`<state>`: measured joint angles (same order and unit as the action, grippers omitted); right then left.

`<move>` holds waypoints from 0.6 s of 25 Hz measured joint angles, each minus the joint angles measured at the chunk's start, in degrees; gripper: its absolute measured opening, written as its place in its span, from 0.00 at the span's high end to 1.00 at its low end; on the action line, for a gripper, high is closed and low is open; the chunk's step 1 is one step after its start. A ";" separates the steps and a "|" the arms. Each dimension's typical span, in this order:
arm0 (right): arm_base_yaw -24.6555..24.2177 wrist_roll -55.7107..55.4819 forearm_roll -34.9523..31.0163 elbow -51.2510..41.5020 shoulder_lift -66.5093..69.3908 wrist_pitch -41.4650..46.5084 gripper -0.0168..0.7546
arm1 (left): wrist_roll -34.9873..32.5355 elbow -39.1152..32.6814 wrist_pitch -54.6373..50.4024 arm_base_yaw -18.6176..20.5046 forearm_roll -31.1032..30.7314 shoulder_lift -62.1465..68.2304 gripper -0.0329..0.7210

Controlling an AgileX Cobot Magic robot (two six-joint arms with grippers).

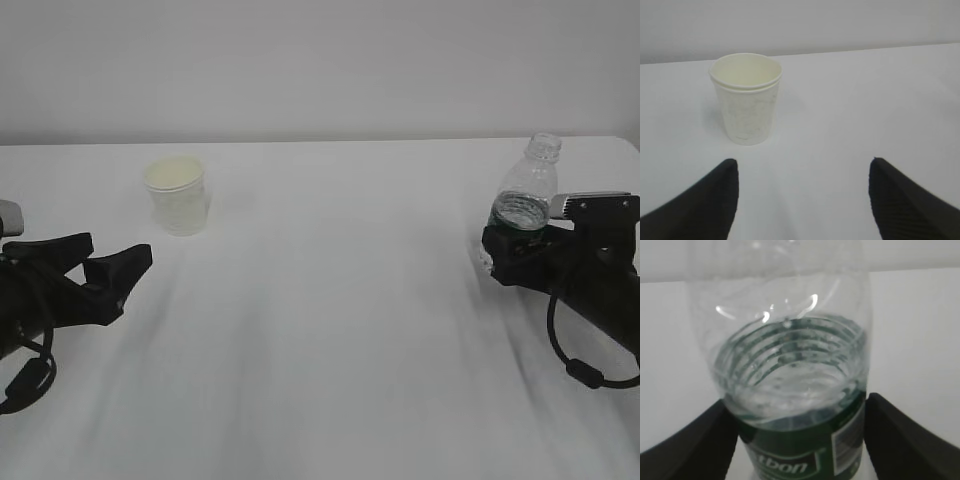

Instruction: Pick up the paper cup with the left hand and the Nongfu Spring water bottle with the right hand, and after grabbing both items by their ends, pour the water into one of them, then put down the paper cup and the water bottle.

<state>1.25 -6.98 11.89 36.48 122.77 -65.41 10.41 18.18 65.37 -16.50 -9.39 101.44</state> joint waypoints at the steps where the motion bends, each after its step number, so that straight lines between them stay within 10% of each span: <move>1: 0.00 0.00 0.00 0.48 0.24 0.00 0.22 | 0.00 0.00 0.00 0.00 0.00 0.00 0.18; 15: 0.00 -0.04 0.11 5.28 2.98 0.00 0.22 | 0.00 0.00 0.04 0.00 0.10 0.00 0.18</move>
<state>1.25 -7.02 12.00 41.76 125.76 -65.41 10.41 18.18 65.41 -16.50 -9.29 101.44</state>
